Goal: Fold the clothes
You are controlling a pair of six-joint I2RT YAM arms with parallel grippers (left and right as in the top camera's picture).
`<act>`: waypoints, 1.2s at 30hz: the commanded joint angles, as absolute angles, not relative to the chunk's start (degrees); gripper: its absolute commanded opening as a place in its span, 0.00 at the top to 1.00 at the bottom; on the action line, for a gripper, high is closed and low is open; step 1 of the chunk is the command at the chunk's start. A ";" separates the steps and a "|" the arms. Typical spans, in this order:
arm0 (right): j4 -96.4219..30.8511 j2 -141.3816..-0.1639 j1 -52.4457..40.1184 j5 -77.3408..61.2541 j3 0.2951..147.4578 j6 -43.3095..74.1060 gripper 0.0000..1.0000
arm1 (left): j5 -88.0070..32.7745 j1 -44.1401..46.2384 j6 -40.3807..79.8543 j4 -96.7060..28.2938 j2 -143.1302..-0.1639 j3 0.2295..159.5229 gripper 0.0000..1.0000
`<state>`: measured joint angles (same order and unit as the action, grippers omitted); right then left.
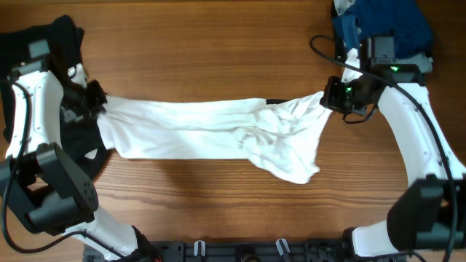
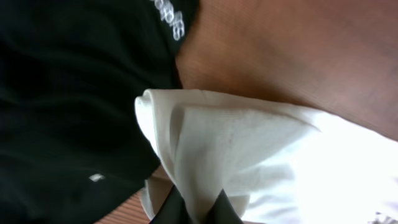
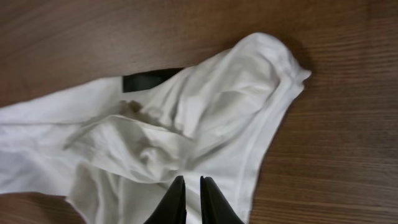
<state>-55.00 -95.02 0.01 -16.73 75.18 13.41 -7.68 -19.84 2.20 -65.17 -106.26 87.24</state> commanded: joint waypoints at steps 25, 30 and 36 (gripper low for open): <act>-52.97 -98.10 -1.17 -18.68 76.05 12.16 0.90 | -9.61 10.46 11.33 -63.48 -113.65 92.16 0.96; -52.93 -98.10 -1.17 -18.68 76.05 12.16 0.89 | -10.26 13.58 14.44 -60.12 -114.34 92.16 0.96; -52.90 -98.10 -1.17 -18.65 76.05 12.14 0.88 | -11.11 16.27 15.97 -59.35 -114.34 92.16 0.95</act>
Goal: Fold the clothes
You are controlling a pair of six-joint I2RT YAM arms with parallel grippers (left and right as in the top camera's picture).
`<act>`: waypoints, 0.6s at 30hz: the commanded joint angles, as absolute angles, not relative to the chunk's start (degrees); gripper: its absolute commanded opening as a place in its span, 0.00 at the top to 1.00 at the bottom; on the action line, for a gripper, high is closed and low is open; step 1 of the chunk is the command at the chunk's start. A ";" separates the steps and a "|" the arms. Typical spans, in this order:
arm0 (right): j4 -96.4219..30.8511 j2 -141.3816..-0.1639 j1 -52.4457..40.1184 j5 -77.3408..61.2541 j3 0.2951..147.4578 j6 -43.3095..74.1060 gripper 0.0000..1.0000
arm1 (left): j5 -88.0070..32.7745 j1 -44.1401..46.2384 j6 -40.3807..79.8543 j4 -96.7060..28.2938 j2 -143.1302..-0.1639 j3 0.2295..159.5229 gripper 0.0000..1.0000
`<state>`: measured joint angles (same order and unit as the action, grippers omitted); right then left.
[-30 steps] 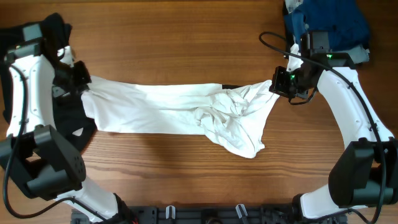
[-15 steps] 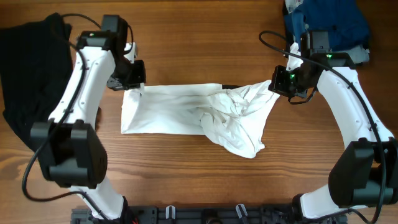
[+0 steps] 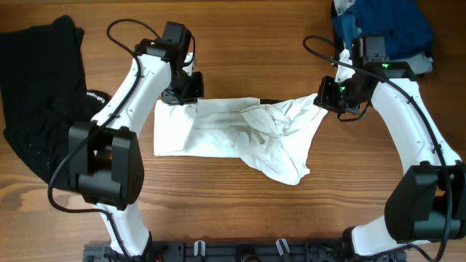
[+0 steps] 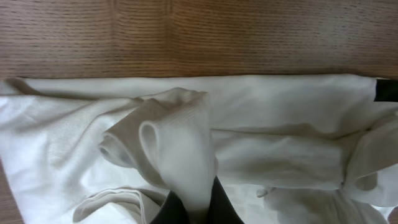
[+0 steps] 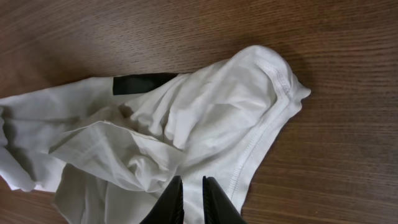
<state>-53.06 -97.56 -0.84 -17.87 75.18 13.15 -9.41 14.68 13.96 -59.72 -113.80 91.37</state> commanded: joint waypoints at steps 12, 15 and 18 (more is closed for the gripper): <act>-53.25 -98.10 -1.17 -17.37 76.05 12.01 0.83 | -3.88 18.04 15.42 -66.87 -114.34 92.16 0.00; -53.19 -98.10 -1.17 -17.37 76.05 12.03 0.82 | -0.25 16.56 14.31 -69.93 -114.34 92.12 0.02; -53.15 -98.10 -1.17 -17.37 76.05 12.01 0.82 | -0.32 15.09 8.88 -69.65 -114.34 90.94 0.11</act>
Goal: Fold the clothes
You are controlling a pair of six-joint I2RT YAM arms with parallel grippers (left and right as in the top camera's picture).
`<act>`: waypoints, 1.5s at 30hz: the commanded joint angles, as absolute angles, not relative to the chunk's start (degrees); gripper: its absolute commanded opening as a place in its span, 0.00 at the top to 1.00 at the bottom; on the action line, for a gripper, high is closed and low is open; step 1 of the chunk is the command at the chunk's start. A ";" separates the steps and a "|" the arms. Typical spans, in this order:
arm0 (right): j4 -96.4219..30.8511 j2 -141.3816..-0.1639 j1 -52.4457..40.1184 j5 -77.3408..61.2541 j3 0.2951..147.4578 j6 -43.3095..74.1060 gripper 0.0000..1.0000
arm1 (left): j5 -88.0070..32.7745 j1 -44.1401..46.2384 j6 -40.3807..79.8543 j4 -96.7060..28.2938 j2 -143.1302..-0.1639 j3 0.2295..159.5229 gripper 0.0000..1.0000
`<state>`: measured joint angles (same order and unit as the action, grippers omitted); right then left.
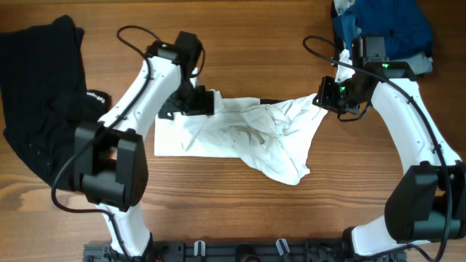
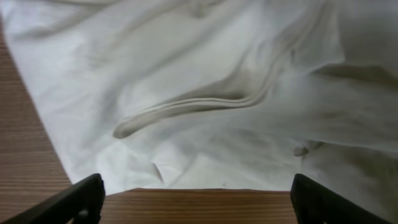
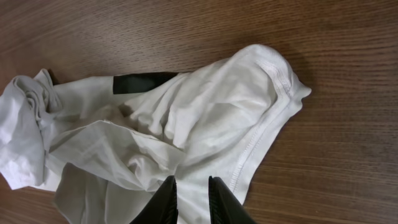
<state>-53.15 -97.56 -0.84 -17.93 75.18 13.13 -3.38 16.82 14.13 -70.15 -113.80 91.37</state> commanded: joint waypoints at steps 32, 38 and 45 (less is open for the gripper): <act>-52.49 -98.10 -1.17 -16.27 76.05 12.19 0.80 | -17.80 20.25 -3.40 -62.50 -113.89 78.76 0.96; -52.49 -98.10 -1.17 -16.27 76.05 12.21 0.80 | -18.46 27.94 -3.42 -62.89 -113.89 78.76 0.51; -53.12 -98.17 -1.15 -13.32 73.93 16.80 0.43 | -18.41 30.44 -3.36 -65.71 -113.14 80.29 0.00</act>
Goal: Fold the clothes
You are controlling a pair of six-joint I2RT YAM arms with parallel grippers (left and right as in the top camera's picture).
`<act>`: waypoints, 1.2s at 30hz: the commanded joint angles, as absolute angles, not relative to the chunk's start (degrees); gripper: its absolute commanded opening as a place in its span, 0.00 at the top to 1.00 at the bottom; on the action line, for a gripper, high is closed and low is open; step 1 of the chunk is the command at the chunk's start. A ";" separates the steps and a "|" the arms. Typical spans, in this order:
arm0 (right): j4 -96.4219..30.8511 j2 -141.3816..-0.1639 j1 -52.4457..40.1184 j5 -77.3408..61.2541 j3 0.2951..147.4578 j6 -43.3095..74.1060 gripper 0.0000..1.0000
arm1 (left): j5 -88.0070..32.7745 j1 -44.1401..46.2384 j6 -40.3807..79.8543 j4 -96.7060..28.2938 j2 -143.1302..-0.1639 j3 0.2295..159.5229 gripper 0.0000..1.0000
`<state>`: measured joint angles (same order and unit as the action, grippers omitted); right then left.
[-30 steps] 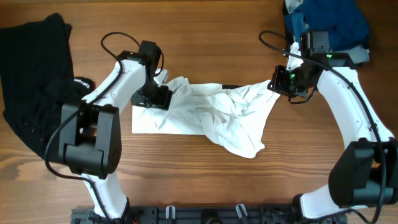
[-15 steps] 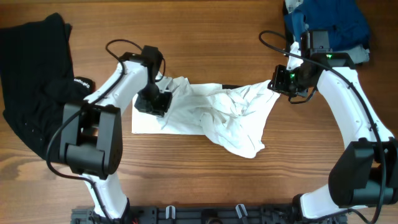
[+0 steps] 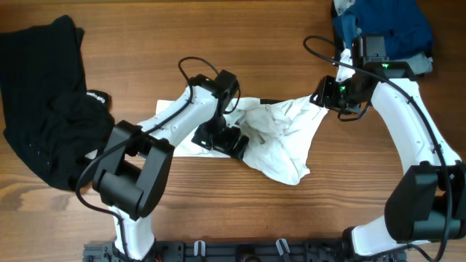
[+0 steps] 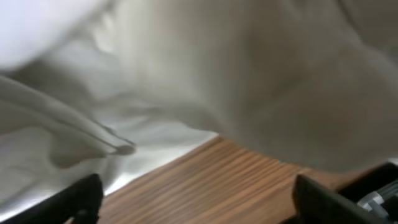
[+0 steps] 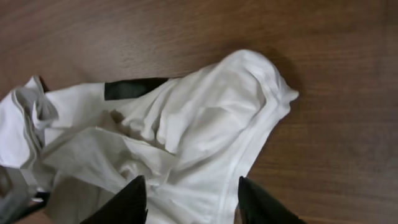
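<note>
The white garment (image 3: 280,142) lies crumpled at the table's middle, its left part flatter and its right part bunched. A black label (image 5: 134,89) shows at its far edge. My left gripper (image 3: 222,140) is at the garment's near edge and wide open. In the left wrist view, bare wood lies between its fingers (image 4: 81,199) and the white cloth (image 4: 217,81) is just beyond. My right gripper (image 3: 325,94) is at the garment's right end, open, with white cloth (image 5: 205,118) lying between and ahead of its fingers (image 5: 127,199).
A black garment (image 3: 44,94) lies heaped at the left side. A blue garment (image 3: 386,22) sits at the far right corner behind the right arm. Cables loop above both arms. A black rack (image 3: 240,251) runs along the near edge.
My left gripper, still open, has moved from the garment's far left corner to its near edge at the middle. My right gripper's fingers now stand much wider apart at the same end.
The garment was first stretched long between both shut grippers, the left one beside the black garment. Then the left had its end near the middle, the garment shorter. Then the left was open with its end dropped. Now both grippers are open.
</note>
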<state>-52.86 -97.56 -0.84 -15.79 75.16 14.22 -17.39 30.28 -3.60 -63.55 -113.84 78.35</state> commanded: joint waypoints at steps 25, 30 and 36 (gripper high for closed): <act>-17.21 -98.17 -1.54 -30.09 36.12 31.73 0.69 | -4.25 12.86 5.61 -63.44 -99.00 87.29 0.00; -16.34 -97.58 0.34 -29.87 36.42 31.16 0.96 | -0.51 12.71 5.63 -63.44 -99.00 87.29 0.00; -24.18 -93.45 9.39 -33.45 43.00 22.55 0.96 | 3.97 11.55 7.14 -63.07 -99.00 87.29 0.00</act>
